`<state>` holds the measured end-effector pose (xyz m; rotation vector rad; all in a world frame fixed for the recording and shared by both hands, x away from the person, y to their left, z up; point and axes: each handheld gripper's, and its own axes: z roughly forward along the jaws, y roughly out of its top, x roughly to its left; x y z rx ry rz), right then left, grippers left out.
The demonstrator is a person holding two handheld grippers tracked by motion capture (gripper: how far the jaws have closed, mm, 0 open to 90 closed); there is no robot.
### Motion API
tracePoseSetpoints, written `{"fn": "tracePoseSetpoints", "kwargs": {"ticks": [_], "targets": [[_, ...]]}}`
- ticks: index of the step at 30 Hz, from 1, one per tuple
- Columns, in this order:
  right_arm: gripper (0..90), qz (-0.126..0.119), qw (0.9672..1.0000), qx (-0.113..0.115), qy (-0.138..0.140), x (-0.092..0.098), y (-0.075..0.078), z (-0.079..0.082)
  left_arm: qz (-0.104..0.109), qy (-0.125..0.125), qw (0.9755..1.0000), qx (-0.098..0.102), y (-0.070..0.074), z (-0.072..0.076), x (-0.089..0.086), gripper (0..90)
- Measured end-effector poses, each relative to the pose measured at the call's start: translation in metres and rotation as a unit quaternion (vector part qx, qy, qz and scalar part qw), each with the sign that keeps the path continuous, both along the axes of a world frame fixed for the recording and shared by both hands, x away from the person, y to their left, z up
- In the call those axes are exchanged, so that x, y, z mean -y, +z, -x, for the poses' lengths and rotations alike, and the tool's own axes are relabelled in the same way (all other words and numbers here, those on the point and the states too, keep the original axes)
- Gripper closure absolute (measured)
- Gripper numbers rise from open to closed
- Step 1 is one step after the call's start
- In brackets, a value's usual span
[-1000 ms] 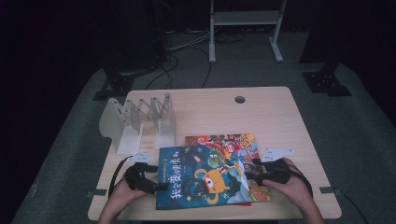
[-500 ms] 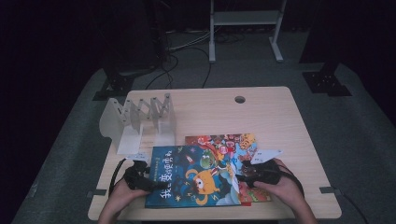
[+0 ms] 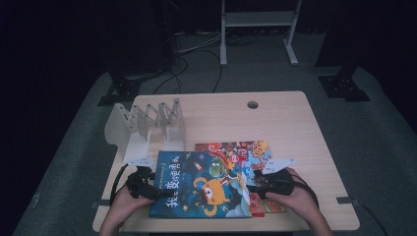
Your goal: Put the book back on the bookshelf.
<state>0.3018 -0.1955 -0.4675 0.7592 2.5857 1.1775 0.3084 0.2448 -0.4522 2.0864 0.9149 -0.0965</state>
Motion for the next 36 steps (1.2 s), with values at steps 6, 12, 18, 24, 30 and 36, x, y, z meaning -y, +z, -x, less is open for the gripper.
{"fn": "tracePoseSetpoints", "kwargs": {"ticks": [6,12,18,24,30,36], "targets": [[36.6,0.002,1.0000,0.001,0.008,-0.002,0.001,0.001,0.002,-0.001,0.9997,0.026,0.020,0.005,0.001,0.0],[37.2,0.006,0.9999,0.000,0.010,-0.004,0.001,0.003,0.003,-0.008,0.9992,0.039,0.039,0.008,0.004,0.0],[37.0,0.007,0.9998,-0.002,0.017,-0.007,0.002,0.005,-0.010,-0.015,0.9983,0.055,0.057,0.004,0.009,0.0],[37.7,0.010,0.9997,-0.003,0.023,-0.013,0.003,0.008,-0.034,-0.027,0.9971,0.062,0.076,-0.006,0.016,0.0],[37.6,0.020,0.9995,-0.001,0.023,-0.019,0.005,0.011,-0.051,-0.034,0.9955,0.073,0.094,-0.019,0.021,4.4],[36.2,0.022,0.9997,-0.002,0.012,-0.027,0.005,0.013,-0.072,-0.041,0.9943,0.067,0.110,-0.033,0.025,14.1]]}}
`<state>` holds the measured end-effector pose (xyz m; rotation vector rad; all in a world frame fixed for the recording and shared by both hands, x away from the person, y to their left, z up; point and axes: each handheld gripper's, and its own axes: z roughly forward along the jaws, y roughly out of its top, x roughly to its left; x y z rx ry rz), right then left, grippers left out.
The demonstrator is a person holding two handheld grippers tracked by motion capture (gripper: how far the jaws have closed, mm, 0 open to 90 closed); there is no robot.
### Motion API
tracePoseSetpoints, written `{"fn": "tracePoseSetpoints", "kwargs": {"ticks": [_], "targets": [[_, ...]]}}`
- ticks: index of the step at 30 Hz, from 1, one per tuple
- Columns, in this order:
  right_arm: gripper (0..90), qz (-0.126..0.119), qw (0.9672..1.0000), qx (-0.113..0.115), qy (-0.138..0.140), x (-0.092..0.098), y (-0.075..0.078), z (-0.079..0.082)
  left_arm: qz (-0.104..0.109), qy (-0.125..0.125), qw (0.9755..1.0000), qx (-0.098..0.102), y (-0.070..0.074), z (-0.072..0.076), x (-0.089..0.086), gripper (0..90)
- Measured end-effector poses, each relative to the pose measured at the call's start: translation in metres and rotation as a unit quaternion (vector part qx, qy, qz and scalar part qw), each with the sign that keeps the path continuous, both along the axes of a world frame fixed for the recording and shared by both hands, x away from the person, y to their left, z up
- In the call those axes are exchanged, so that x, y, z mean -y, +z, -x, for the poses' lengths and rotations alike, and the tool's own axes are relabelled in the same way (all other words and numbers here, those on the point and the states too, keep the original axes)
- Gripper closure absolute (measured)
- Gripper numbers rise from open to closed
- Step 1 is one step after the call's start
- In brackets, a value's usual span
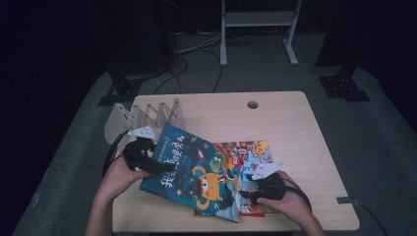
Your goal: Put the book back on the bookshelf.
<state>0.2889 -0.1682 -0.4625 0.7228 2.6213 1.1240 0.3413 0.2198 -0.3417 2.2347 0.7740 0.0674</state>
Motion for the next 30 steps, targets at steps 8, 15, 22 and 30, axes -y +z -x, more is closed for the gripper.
{"fn": "tracePoseSetpoints", "kwargs": {"ticks": [8,15,22,30], "targets": [[37.0,-0.005,0.9999,-0.003,-0.015,-0.007,0.000,0.003,-0.014,0.009,0.9998,-0.015,0.016,-0.016,0.000,30.8],[35.8,-0.015,0.9997,-0.001,-0.020,-0.012,-0.002,0.004,0.000,0.018,0.9996,-0.021,0.026,-0.030,0.001,42.2],[34.8,-0.026,0.9993,-0.009,-0.027,-0.017,-0.003,0.003,0.006,0.017,0.9996,-0.024,0.039,-0.045,0.009,48.9],[32.5,-0.030,0.9991,-0.012,-0.026,-0.031,-0.003,0.003,0.005,0.005,0.9995,-0.030,0.059,-0.064,0.020,57.3]]}}
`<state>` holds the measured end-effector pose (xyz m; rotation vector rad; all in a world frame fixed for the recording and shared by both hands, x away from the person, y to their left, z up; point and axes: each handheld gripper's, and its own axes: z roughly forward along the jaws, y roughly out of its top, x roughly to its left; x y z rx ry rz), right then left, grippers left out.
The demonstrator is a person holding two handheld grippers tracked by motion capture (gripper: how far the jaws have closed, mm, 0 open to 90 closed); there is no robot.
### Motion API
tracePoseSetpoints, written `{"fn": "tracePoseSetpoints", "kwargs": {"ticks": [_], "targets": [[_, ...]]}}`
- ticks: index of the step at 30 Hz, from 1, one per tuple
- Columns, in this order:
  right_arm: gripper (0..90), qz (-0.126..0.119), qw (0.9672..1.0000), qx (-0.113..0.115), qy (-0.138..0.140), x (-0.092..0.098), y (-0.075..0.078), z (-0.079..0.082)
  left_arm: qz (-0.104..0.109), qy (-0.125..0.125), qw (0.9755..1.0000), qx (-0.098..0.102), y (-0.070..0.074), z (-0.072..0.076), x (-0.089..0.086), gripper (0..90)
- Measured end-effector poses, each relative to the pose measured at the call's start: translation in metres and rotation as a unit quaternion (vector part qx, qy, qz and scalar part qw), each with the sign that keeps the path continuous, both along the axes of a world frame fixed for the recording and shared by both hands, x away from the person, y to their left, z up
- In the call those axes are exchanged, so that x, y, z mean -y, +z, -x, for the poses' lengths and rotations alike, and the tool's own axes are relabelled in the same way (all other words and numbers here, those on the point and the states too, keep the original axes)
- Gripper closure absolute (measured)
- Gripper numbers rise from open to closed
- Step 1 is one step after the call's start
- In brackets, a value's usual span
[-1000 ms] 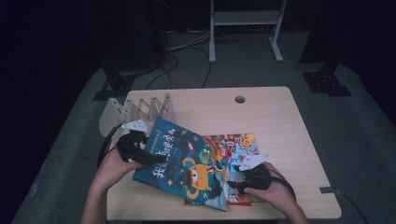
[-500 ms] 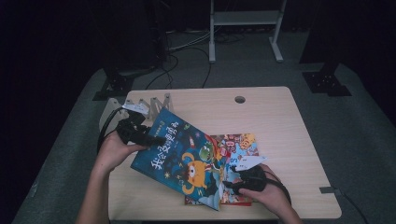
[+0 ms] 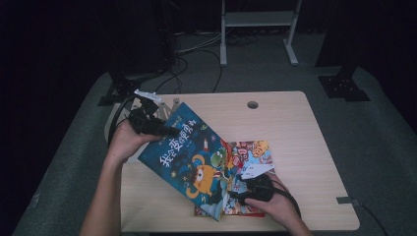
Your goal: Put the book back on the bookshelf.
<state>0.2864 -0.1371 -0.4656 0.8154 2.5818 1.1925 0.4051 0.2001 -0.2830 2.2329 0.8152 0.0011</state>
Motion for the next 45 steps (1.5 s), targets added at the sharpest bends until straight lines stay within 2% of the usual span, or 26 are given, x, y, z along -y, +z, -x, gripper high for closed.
{"fn": "tracePoseSetpoints", "kwargs": {"ticks": [5,8,9,10,12,15,16,18,24,26,27,34,38,43,45], "targets": [[33.9,0.000,0.9999,0.012,0.007,-0.005,-0.001,-0.002,-0.005,-0.017,0.9998,-0.009,0.013,-0.009,0.009,61.0],[33.4,0.001,0.9998,0.020,-0.001,-0.002,-0.002,-0.005,-0.004,-0.027,0.9995,-0.013,0.021,-0.013,0.013,64.1],[32.6,0.002,0.9997,0.023,-0.006,0.001,-0.002,-0.006,-0.010,-0.029,0.9995,-0.013,0.025,-0.013,0.014,64.7],[32.9,0.003,0.9994,0.025,-0.023,0.007,-0.002,-0.010,-0.015,-0.029,0.9994,-0.012,0.029,-0.014,0.016,65.8],[32.9,0.004,0.9992,0.027,-0.030,0.010,-0.002,-0.012,-0.022,-0.031,0.9993,-0.008,0.036,-0.015,0.018,66.4],[32.8,0.003,0.9981,0.026,-0.056,0.020,-0.002,-0.017,-0.020,-0.042,0.9989,-0.003,0.048,-0.016,0.021,69.0],[32.5,-0.001,0.9970,0.026,-0.073,0.025,-0.002,-0.019,-0.017,-0.044,0.9989,0.002,0.052,-0.016,0.023,70.9],[32.3,0.000,0.9966,0.026,-0.079,0.029,-0.002,-0.020,-0.035,-0.042,0.9985,0.005,0.059,-0.015,0.027,70.8],[31.0,-0.006,0.9944,0.029,-0.102,0.044,-0.005,-0.028,-0.064,-0.057,0.9962,0.013,0.078,-0.013,0.041,74.2],[30.6,-0.007,0.9943,0.026,-0.103,0.045,-0.006,-0.029,-0.065,-0.064,0.9957,0.013,0.082,-0.012,0.043,75.0],[30.8,-0.015,0.9940,0.030,-0.105,0.047,-0.008,-0.029,-0.064,-0.067,0.9956,0.013,0.085,-0.011,0.045,77.0],[28.9,-0.014,0.9939,0.036,-0.103,0.049,-0.009,-0.030,-0.071,-0.088,0.9935,0.019,0.098,-0.002,0.055,82.5],[27.7,-0.017,0.9939,0.037,-0.103,0.050,-0.010,-0.030,-0.096,-0.086,0.9911,0.034,0.102,0.004,0.059,82.6],[27.0,-0.019,0.9936,0.036,-0.105,0.050,-0.011,-0.030,-0.106,-0.085,0.9898,0.041,0.104,0.008,0.058,82.6],[27.0,-0.020,0.9936,0.035,-0.106,0.050,-0.011,-0.030,-0.102,-0.080,0.9907,0.042,0.105,0.009,0.056,82.6]]}}
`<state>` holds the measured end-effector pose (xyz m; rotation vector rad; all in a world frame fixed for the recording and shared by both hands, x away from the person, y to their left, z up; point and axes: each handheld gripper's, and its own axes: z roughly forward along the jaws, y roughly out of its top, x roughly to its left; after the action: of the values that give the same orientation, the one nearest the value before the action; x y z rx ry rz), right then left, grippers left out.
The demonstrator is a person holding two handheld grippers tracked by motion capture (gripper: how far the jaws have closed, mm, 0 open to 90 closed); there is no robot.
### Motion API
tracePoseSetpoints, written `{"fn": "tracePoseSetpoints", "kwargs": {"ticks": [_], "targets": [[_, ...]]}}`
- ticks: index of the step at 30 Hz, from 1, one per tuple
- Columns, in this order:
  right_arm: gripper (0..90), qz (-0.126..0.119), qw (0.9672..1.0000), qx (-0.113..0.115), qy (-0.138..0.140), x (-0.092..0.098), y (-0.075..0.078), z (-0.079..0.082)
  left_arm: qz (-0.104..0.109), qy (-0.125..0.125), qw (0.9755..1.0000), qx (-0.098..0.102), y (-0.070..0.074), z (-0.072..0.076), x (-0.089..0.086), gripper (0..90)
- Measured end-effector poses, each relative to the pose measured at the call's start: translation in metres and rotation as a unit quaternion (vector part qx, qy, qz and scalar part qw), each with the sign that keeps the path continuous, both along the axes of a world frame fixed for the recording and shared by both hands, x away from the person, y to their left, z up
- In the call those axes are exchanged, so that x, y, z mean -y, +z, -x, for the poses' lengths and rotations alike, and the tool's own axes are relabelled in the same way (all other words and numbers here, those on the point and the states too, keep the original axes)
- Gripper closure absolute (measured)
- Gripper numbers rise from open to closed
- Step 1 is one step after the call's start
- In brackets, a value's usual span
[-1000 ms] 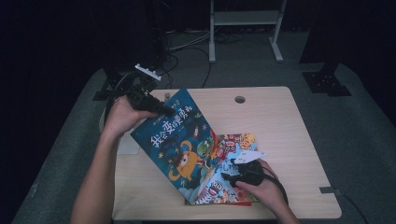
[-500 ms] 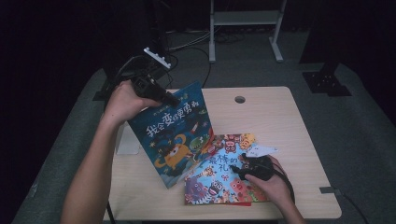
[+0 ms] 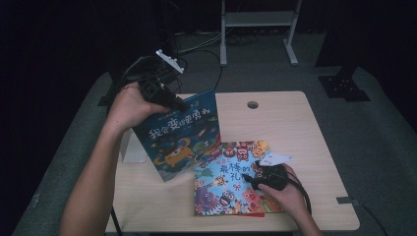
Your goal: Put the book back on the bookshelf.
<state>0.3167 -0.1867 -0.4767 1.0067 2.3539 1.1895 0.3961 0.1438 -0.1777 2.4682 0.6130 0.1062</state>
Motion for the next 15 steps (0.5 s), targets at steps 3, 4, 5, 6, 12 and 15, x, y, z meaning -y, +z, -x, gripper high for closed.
{"fn": "tracePoseSetpoints", "kwargs": {"ticks": [3,4,5,6,12,15], "targets": [[27.0,0.000,1.0000,0.002,0.000,0.000,0.000,0.000,0.003,0.002,1.0000,0.003,0.003,0.002,-0.006,82.6],[27.0,0.000,1.0000,0.002,0.000,0.000,0.000,0.000,0.008,0.005,1.0000,0.003,0.004,0.002,-0.007,82.6],[27.0,0.000,1.0000,0.001,0.000,0.000,0.000,0.000,0.010,0.006,0.9999,0.003,0.006,0.003,-0.010,82.6],[27.0,0.000,1.0000,0.001,0.000,0.000,0.000,0.000,0.011,0.007,0.9999,0.004,0.007,0.004,-0.013,82.6],[26.9,0.000,1.0000,0.001,0.001,0.000,0.000,0.000,0.026,0.024,0.9993,0.009,0.012,0.008,-0.033,82.6],[26.9,0.001,1.0000,0.001,0.001,0.000,0.000,0.000,0.030,0.031,0.9990,0.010,0.013,0.010,-0.043,82.5]]}}
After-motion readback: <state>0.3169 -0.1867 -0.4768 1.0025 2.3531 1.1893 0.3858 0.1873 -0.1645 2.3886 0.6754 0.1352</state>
